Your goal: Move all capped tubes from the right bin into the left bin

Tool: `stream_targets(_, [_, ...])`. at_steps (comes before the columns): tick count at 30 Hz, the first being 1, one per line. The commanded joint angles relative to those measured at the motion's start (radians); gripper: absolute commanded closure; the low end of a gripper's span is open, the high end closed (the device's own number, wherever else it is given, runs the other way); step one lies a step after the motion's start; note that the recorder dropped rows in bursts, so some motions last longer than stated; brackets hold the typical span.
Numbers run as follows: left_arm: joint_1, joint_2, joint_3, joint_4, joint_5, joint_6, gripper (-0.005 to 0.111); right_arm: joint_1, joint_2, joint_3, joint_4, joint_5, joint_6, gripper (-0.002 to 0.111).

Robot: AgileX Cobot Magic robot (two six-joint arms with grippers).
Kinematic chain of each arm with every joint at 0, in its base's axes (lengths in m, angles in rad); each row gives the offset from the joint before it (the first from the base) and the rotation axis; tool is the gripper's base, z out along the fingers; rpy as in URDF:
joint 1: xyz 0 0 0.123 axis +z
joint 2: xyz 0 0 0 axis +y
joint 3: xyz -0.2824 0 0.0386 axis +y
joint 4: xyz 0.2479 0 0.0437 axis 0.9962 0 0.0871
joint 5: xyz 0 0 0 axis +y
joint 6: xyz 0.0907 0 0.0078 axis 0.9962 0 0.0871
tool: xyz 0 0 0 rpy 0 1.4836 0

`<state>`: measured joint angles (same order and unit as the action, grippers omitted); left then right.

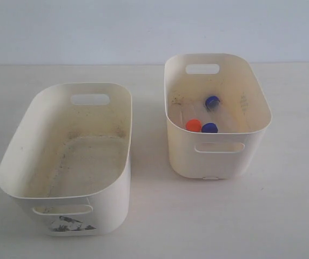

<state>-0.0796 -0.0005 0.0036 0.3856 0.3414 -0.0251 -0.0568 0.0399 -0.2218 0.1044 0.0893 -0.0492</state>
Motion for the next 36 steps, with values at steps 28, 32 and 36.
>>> stream_targets(28, [-0.005,0.0,-0.004,-0.003,-0.005,-0.01,0.102,-0.003,0.358,-0.129,0.075,0.049,-0.001,0.109])
stream_targets(32, [-0.005,0.0,-0.004,-0.003,-0.005,-0.01,0.102,-0.003,0.491,-0.134,0.148,0.061,-0.009,0.109])
stream_targets(36, [-0.005,0.0,-0.004,-0.003,-0.005,-0.01,0.102,-0.001,0.624,-0.198,0.161,0.103,-0.02,0.109])
